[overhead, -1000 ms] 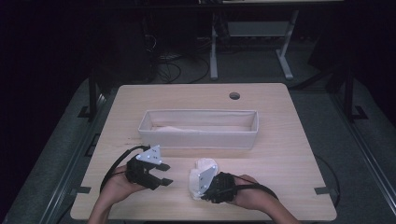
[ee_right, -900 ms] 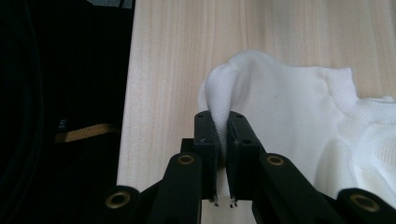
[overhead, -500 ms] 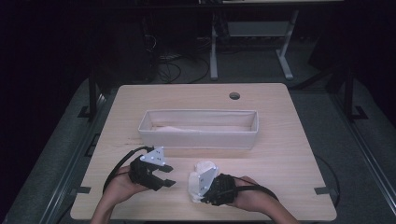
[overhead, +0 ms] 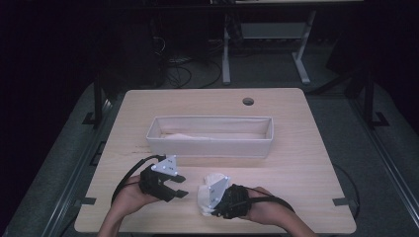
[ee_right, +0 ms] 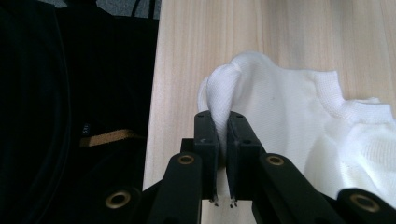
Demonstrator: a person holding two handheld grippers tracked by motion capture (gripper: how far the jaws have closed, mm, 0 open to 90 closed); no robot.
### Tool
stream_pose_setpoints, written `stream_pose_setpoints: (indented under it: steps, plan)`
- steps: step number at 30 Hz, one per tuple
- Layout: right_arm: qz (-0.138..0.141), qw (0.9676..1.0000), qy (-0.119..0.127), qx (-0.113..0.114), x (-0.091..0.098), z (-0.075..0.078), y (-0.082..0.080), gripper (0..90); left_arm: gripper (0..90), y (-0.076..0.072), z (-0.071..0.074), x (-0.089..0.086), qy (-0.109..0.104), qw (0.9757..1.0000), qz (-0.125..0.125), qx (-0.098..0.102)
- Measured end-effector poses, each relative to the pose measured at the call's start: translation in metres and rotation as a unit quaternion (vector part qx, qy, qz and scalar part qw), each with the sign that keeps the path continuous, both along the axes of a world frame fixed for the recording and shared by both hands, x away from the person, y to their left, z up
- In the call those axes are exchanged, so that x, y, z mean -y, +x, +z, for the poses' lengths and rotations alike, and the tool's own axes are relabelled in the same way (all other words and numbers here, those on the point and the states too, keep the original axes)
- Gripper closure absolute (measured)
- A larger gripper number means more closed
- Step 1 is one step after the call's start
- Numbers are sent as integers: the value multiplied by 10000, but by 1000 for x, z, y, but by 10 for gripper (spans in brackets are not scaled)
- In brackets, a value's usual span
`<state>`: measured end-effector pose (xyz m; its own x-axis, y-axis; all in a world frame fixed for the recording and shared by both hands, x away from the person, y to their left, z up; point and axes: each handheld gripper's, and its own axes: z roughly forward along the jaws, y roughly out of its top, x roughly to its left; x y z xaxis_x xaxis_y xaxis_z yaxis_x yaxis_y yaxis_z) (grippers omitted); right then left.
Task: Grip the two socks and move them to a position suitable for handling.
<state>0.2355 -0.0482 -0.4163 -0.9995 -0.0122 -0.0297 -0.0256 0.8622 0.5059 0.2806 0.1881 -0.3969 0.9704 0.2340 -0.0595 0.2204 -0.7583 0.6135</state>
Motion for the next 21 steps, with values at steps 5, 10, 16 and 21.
stream_pose_setpoints:
  steps: [5,10,16,21]
  plan:
    - [20,10000,4,1,-1,2,-2,837,508,0,-3,7,33,10000,-54,-39]
    - [40,10000,-19,11,-1,6,-3,837,524,2,-7,17,95,9998,-148,-103]
    - [47,10000,-25,22,-1,11,-4,837,590,5,-9,32,99,9993,-322,-181]
    - [60,10000,-33,42,0,13,-4,837,648,7,-13,45,167,9985,-450,-274]
